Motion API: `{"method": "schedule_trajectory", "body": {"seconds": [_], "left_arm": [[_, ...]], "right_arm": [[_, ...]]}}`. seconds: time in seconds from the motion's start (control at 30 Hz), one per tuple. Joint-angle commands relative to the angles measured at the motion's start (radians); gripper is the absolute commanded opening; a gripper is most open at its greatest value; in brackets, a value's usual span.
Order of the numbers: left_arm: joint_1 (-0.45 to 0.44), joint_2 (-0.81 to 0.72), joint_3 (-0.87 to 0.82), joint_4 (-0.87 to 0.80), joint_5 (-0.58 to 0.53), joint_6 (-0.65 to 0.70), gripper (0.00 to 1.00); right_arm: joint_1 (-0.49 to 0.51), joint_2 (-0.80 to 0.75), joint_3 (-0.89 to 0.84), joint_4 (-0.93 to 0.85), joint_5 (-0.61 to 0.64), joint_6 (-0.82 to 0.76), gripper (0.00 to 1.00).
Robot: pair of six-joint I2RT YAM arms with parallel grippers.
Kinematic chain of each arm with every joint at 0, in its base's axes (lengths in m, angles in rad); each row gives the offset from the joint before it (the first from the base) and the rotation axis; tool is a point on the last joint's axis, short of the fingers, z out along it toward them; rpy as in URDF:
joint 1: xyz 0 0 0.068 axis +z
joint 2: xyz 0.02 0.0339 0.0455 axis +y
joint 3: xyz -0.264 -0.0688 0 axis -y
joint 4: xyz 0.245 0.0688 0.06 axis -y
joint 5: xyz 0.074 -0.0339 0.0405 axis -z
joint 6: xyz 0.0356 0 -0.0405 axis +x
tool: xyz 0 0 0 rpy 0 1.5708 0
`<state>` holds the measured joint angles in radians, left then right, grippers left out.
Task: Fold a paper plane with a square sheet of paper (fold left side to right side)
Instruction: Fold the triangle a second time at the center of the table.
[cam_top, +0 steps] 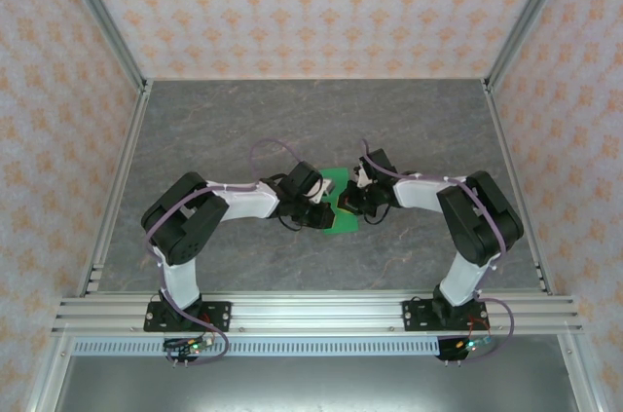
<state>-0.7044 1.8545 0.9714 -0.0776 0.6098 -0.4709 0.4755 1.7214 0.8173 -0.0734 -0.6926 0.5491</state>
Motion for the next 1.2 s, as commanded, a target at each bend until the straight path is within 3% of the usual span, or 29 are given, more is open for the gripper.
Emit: {"method": "schedule_trajectory", "body": {"seconds": [0.0,0.57,1.17], "left_arm": [[-0.007,0.031,-0.027,-0.044,-0.040,0.015,0.09],[-0.030,0.044,-0.014,-0.066,-0.081,0.017,0.06],[-0.029,0.049,-0.011,-0.096,-0.111,0.008,0.04]], "right_arm": [[0.003,-0.070,-0.025,0.028,0.003,0.009,0.02],[0.052,-0.045,-0.066,0.111,-0.012,0.069,0.00],[0.056,0.013,-0.008,-0.094,0.162,-0.091,0.00]]}}
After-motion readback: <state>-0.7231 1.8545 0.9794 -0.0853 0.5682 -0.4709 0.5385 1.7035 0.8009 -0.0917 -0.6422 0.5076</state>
